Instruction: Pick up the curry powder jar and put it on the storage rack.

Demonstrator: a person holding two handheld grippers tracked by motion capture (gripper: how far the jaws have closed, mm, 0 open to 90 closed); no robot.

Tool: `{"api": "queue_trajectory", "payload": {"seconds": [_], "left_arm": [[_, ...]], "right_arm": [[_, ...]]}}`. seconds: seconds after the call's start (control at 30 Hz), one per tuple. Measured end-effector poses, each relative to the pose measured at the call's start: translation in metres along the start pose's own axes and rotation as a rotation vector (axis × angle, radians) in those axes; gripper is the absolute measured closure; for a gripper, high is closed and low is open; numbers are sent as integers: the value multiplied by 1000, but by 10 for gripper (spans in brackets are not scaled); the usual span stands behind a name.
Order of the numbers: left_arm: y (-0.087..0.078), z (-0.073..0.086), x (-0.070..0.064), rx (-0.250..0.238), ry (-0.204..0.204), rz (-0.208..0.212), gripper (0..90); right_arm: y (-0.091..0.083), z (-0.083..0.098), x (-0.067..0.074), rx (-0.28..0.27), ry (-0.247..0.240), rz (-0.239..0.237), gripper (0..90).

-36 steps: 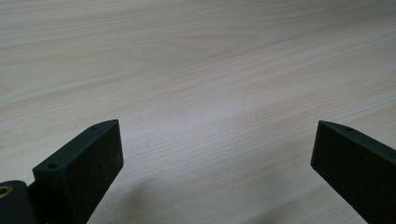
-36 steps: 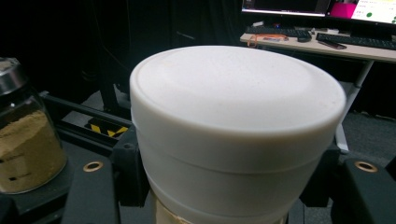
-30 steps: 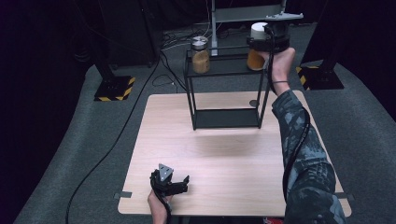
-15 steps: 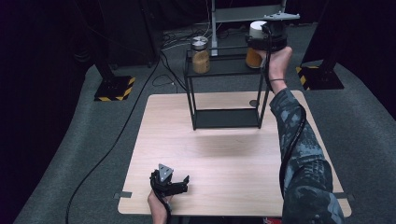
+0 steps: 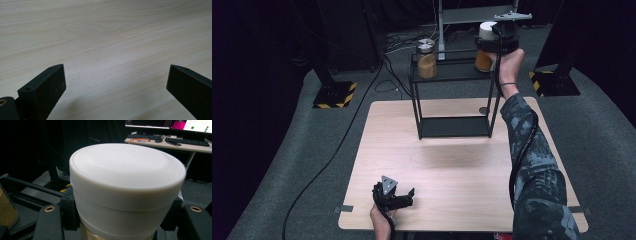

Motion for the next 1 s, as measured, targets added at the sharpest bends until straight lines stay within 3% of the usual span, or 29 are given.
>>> {"api": "queue_trajectory", "payload": {"seconds": [0.57, 0.63, 0.67, 0.7, 0.83, 1.0], "left_arm": [[0, 1, 0, -3, 1, -2, 17], [0, 0, -1, -3, 1, -3, 17], [0, 1, -1, -3, 0, -3, 17], [0, 1, -1, -4, 0, -3, 17], [0, 1, -1, -4, 1, -5, 17], [-1, 2, -2, -8, 2, -10, 16]], "right_arm": [[-1, 0, -3, 2, 3, -13, 325], [-2, 5, -1, -23, 9, -6, 79], [-4, 5, 8, -16, -4, 52, 22], [-6, 8, 8, -33, -6, 51, 0], [-13, 12, 3, -7, -3, 21, 0], [-40, 36, -3, -34, 14, -14, 0]]}}
Point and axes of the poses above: each handheld gripper's, and its own axes: y roughly forward along the jaws, z roughly out of its underside, x roughly to its left, the point moved 1 cm from there along y, roughly forward along the jaws, and after that the axes turned 15 degrees about -y, right-handed, at the moved point
